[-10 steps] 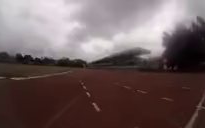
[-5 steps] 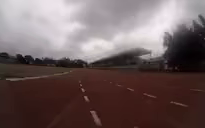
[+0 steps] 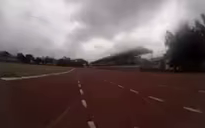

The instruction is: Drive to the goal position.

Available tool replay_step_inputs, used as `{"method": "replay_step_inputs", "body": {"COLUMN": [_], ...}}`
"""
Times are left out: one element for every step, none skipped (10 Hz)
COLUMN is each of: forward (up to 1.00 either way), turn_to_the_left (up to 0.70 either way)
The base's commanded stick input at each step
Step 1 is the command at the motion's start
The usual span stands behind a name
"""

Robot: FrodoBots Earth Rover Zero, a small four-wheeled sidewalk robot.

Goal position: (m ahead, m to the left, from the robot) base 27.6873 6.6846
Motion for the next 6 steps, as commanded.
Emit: {"method": "replay_step_inputs", "body": {"forward": [0.7,0.7,0.7,0.7,0.7,0.7], "turn_to_the_left": [0.0,0.0,0.0,0.0,0.0,0.0]}}
